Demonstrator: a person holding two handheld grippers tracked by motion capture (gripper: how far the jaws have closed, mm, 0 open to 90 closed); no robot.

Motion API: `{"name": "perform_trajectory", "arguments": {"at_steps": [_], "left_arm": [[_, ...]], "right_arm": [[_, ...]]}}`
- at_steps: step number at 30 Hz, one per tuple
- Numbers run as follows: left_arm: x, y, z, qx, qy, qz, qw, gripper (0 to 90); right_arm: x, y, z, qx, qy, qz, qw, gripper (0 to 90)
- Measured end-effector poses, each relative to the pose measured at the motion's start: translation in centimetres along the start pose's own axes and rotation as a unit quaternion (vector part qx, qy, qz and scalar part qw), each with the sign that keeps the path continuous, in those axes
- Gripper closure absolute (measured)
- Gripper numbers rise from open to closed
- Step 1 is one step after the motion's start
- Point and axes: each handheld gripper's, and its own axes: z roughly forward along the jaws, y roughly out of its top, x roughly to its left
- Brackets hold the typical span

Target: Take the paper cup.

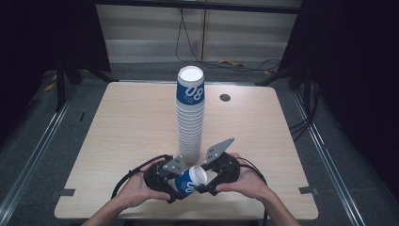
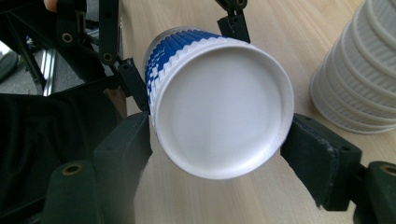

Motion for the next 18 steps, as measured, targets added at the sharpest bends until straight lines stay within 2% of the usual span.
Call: {"name": "perform_trajectory", "arguments": {"at_steps": [8, 10, 18], "left_arm": [[-0.29, 0.12, 0.48, 0.005, -0.002, 0.002, 1.0000, 22.9], [-0.29, 0.09, 0.47, 0.007, -0.003, 0.001, 1.0000, 22.9], [-0.19, 0.14, 0.45, 0.010, -0.003, 0.003, 0.9999, 23.0]], "right_arm": [[0.04, 0.61, 0.27, 0.013, 0.012, -0.011, 0.9998, 27.0], [0.02, 0.71, 0.38, 0.016, 0.012, -0.020, 0.9996, 27.4], [-0.16, 0.93, 0.41, 0.030, 0.016, -0.020, 0.9992, 27.4]]}}
